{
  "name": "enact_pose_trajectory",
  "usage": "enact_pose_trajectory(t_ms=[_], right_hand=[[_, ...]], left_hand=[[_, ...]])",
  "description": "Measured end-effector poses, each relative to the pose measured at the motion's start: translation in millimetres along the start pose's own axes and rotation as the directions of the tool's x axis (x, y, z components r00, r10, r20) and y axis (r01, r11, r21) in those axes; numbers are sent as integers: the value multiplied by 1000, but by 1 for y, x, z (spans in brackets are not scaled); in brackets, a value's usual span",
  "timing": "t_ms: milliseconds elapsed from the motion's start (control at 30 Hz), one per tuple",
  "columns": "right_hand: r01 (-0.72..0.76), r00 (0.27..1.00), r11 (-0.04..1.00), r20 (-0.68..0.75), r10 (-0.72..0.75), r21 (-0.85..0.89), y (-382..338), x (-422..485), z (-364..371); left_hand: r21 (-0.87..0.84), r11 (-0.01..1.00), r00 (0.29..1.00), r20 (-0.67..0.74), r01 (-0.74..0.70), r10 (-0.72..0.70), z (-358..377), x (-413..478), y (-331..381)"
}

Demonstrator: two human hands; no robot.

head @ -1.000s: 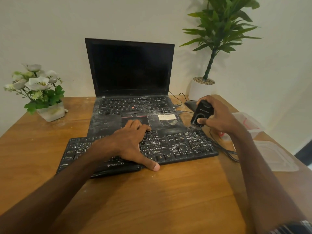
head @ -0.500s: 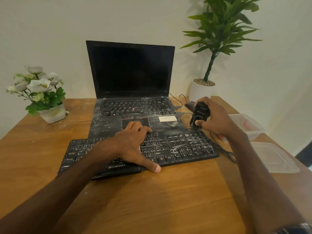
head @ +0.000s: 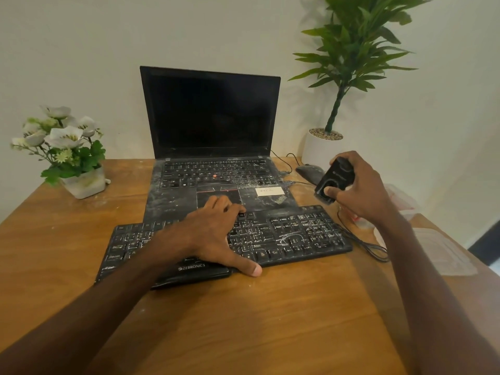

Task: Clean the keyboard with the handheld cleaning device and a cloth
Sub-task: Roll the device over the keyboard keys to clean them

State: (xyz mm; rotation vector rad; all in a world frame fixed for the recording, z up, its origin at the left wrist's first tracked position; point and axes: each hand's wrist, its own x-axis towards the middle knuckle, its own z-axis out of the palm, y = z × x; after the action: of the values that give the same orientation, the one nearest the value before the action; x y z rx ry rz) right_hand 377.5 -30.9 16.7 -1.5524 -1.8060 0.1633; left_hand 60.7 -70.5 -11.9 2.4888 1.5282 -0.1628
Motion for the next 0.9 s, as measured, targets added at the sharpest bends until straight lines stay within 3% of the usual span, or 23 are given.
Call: enact_pose_trajectory(t_ms=[267,700,900], right_hand=[[12,999,996,38,-9,-92,5,-15,1],[-82,993,996,86,83,-17,-16,-22,22],[-175,985,984,5,175,-43,-13,-15,3]], left_hand=[[76,996,987,-160,45,-32,11,-31,-19],[70,993,984,-158,92,-80,13,-47,-32],[67,993,986,-144,97,-86,12,-49,-33]])
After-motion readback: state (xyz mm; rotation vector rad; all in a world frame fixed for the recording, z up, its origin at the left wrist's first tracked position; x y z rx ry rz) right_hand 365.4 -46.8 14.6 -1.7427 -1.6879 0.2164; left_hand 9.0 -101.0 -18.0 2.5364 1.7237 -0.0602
